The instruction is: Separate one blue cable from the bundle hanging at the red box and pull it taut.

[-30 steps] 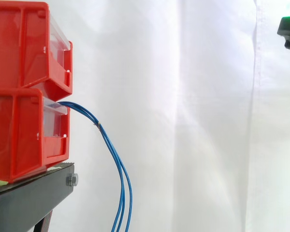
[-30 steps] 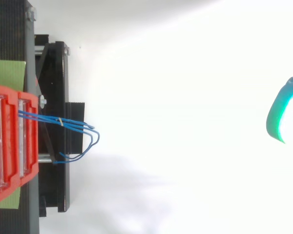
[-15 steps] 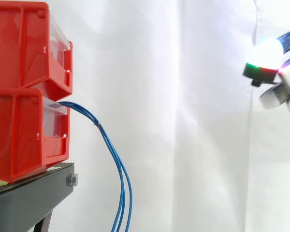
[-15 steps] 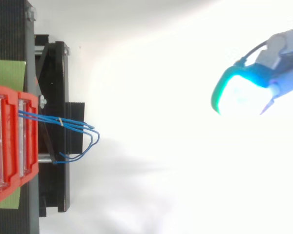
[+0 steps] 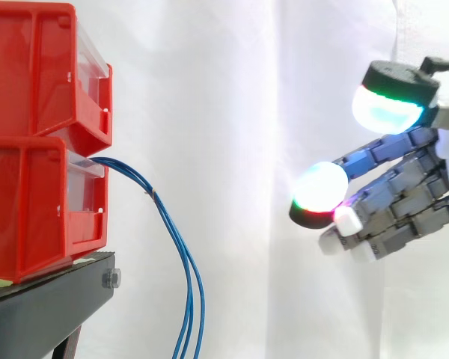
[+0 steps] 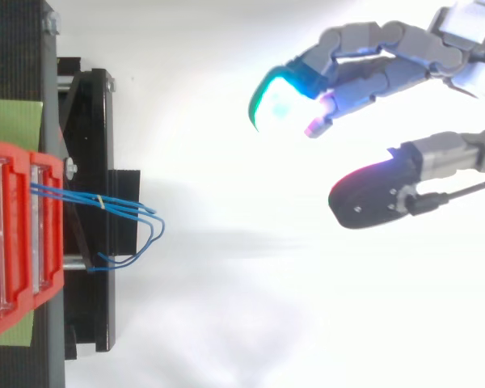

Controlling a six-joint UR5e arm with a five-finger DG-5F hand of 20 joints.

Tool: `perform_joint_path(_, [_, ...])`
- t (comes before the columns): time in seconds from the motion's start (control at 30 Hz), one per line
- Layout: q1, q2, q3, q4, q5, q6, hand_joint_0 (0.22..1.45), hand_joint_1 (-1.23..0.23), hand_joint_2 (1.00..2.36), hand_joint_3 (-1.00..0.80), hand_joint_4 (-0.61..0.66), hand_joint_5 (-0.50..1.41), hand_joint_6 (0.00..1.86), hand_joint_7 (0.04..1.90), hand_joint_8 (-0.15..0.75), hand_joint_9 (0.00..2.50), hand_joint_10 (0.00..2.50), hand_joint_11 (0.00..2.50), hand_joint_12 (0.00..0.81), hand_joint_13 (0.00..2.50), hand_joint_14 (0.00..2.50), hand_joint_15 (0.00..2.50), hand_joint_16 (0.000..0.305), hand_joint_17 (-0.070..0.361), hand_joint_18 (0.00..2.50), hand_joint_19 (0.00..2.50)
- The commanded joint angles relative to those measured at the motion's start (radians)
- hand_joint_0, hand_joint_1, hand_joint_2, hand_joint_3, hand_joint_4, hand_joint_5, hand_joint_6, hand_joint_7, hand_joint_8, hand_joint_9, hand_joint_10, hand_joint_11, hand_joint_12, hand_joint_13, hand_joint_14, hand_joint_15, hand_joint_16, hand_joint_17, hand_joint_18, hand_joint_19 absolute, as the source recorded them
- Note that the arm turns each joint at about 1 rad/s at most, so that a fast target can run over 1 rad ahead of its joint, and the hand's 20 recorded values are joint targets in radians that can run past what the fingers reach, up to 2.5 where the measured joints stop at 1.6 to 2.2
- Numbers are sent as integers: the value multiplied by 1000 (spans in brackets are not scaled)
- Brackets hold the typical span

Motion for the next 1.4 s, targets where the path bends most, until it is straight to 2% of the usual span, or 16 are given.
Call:
perform_joint_path(0.0, [0,-15,0,55,46,-65,546,-683,1000,-500,266,-184,503,935,266,689,13,404,259,446,5,133,33,73,334,175])
perform_joint_path(0.03, [0,-34,0,72,77,-109,545,-685,1000,-500,269,-184,503,934,264,692,13,406,260,447,5,136,32,73,334,175])
perform_joint_path(0.17, [-1,-68,0,106,96,-144,545,-665,1000,-500,269,-184,503,930,267,699,13,407,259,448,5,137,32,72,333,179])
perform_joint_path(0.27, [-1,-108,0,231,100,-164,545,-659,1000,-500,269,-184,503,931,267,701,13,413,259,453,5,138,32,72,335,185])
perform_joint_path(0.33, [-1,-114,1,257,100,-183,546,-656,1000,-500,270,-182,503,932,268,704,13,402,260,454,5,142,32,72,335,185])
perform_joint_path(0.37, [-1,-124,6,288,100,-221,547,-655,1000,-500,271,-182,503,932,268,703,15,404,260,455,5,139,32,72,335,185])
perform_joint_path(0.5, [-6,-164,32,308,103,-256,548,-647,1000,-500,271,-182,503,932,270,705,13,406,260,460,5,140,32,72,340,185])
perform_joint_path(0.6, [-16,-215,96,302,98,-244,548,-641,1000,-500,276,-182,503,932,272,711,13,416,260,463,5,138,32,72,345,192])
perform_joint_path(0.73, [-21,-255,159,291,78,-244,548,-637,1000,-500,272,-181,503,930,271,713,13,405,259,466,5,142,32,72,346,192])
perform_joint_path(0.8, [-21,-266,173,296,72,-247,548,-638,1000,-500,273,-181,503,933,270,712,16,410,260,467,6,142,32,72,346,191])
perform_joint_path(0.83, [-23,-308,222,291,61,-241,548,-637,1000,-500,275,-181,503,931,269,714,13,404,260,468,5,139,32,72,346,191])
perform_joint_path(0.87, [-23,-330,241,294,47,-238,548,-636,1000,-500,276,-181,503,930,271,714,13,412,259,468,5,142,32,72,346,191])
perform_joint_path(1.0, [-10,-339,250,306,26,-218,548,-630,1000,-500,275,-179,503,930,271,714,15,403,260,468,6,146,32,72,348,201])
perform_joint_path(1.1, [5,-339,250,330,24,-215,546,-622,1000,-500,276,-179,503,932,269,712,13,409,260,473,5,144,32,72,349,197])
perform_joint_path(1.2, [10,-339,250,334,24,-201,545,-620,1000,-500,280,-178,503,932,271,713,15,403,261,473,6,143,32,72,348,197])
perform_joint_path(1.37, [28,-339,250,348,24,-141,543,-606,1000,-500,281,-176,503,933,271,720,13,418,262,474,6,143,32,73,351,196])
